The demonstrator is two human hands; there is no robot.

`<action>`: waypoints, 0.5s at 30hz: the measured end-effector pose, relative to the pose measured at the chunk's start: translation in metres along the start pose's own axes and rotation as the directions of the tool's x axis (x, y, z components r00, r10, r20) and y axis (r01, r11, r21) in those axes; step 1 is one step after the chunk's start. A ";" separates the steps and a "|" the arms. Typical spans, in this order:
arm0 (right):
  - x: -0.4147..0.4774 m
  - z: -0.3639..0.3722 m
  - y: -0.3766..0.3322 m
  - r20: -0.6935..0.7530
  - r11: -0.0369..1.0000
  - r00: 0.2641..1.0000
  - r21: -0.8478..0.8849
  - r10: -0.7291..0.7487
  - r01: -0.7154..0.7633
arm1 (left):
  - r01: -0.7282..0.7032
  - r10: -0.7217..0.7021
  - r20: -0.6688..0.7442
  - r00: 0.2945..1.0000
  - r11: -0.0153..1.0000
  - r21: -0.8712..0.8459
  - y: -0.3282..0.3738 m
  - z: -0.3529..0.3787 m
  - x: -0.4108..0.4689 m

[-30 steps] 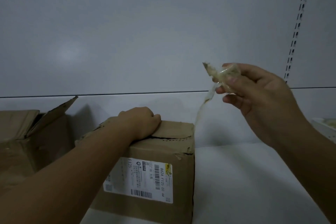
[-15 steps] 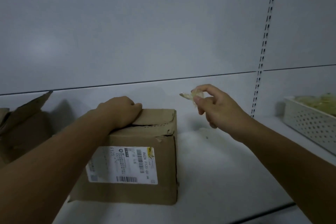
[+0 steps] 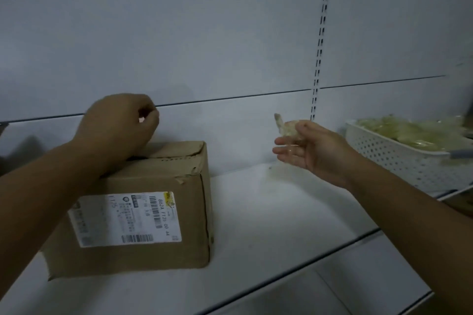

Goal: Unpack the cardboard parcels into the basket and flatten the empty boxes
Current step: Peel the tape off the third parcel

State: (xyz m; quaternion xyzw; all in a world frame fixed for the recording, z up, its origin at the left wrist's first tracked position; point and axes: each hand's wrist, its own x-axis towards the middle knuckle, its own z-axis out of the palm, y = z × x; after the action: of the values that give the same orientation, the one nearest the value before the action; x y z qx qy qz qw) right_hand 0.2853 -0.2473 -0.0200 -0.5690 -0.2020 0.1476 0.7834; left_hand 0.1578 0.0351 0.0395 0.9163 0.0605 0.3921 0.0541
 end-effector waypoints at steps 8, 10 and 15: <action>-0.030 0.008 -0.058 0.079 0.895 0.984 0.433 -0.157 0.108 | -0.115 0.264 0.332 0.906 0.906 -0.407 0.132 0.001 0.011; -0.043 0.003 -0.070 0.085 0.898 0.980 0.420 -0.181 0.129 | -0.072 0.309 0.463 0.831 0.885 -0.461 0.160 0.011 0.015; -0.076 -0.043 -0.104 -0.026 0.975 0.985 0.139 -0.173 0.175 | -0.027 0.351 0.378 0.856 0.762 -0.647 0.202 0.012 0.029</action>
State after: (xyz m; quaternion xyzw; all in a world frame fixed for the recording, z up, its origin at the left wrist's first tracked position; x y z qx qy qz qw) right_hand 0.2401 -0.3497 0.0559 -0.4936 -0.2350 0.0885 0.8327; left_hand 0.2002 -0.1602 0.0816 0.9151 -0.1832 0.1546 0.3242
